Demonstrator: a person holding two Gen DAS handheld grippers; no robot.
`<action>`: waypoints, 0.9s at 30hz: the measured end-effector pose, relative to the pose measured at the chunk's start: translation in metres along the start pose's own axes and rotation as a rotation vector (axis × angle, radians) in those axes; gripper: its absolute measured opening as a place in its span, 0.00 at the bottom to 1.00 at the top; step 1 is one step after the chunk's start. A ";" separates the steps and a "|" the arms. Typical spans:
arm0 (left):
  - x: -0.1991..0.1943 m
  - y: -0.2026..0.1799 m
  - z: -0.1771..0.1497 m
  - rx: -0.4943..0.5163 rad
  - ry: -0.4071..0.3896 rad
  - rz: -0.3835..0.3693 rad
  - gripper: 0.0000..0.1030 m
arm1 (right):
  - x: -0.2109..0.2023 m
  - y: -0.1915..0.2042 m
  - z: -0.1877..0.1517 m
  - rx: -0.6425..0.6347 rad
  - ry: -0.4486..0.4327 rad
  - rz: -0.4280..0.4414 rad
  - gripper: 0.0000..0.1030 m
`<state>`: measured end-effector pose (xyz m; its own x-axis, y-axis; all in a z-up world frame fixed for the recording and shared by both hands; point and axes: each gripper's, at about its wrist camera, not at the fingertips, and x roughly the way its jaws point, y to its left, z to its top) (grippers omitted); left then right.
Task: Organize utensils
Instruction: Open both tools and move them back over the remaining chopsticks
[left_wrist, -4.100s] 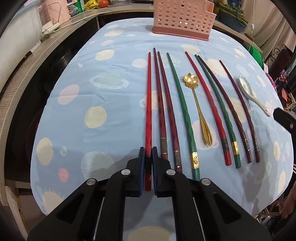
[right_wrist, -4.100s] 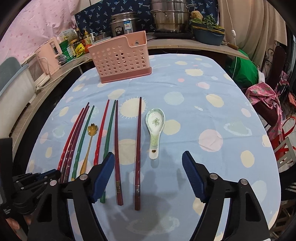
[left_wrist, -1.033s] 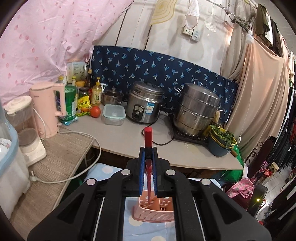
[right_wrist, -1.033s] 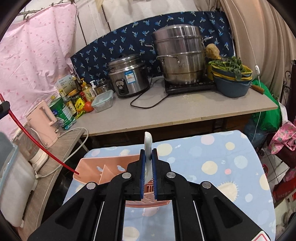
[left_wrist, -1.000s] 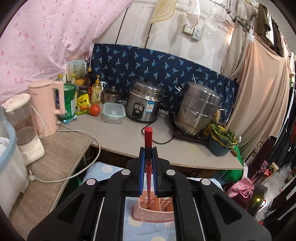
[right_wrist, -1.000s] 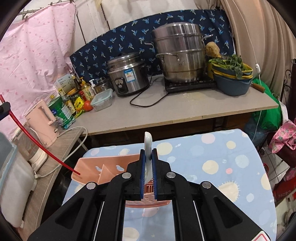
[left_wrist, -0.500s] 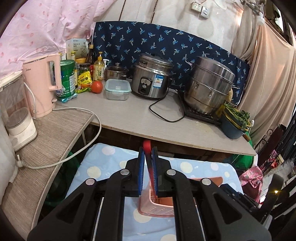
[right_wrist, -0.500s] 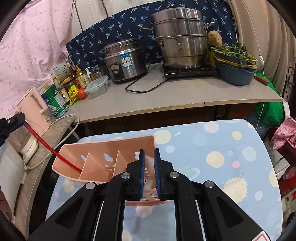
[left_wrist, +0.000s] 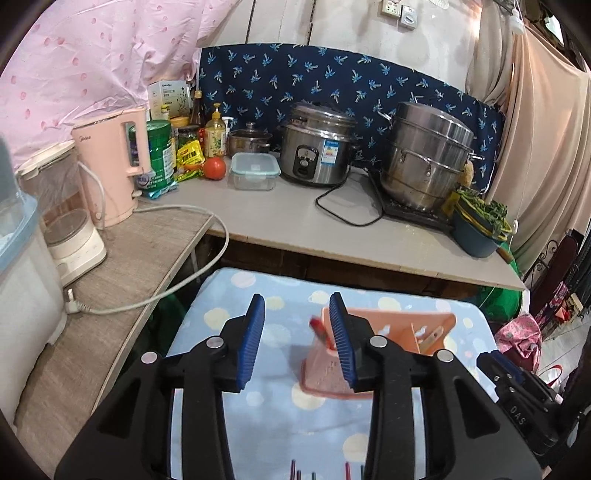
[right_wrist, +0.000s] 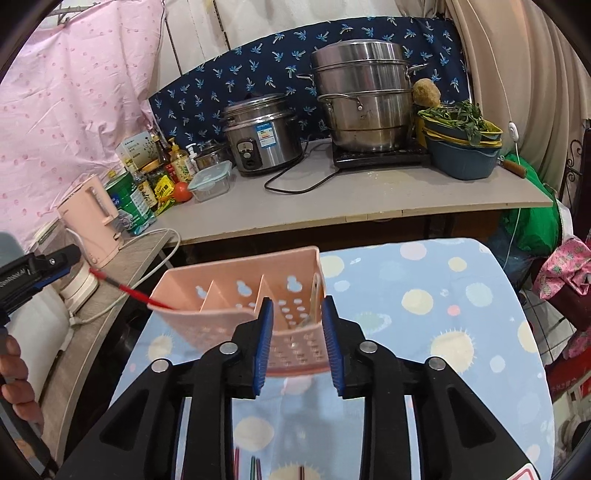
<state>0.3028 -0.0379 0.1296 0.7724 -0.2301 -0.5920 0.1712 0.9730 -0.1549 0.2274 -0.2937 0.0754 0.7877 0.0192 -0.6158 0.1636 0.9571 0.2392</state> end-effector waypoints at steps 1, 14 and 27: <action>-0.003 0.001 -0.006 -0.001 0.012 0.002 0.36 | -0.005 0.000 -0.004 0.002 0.004 0.002 0.28; -0.038 0.011 -0.103 0.047 0.136 0.070 0.41 | -0.068 -0.006 -0.098 0.007 0.094 -0.011 0.29; -0.054 0.028 -0.201 0.076 0.283 0.112 0.42 | -0.091 -0.003 -0.191 -0.056 0.228 -0.046 0.29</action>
<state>0.1426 -0.0014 -0.0018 0.5899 -0.1069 -0.8004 0.1479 0.9887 -0.0231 0.0414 -0.2428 -0.0124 0.6248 0.0335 -0.7801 0.1583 0.9729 0.1685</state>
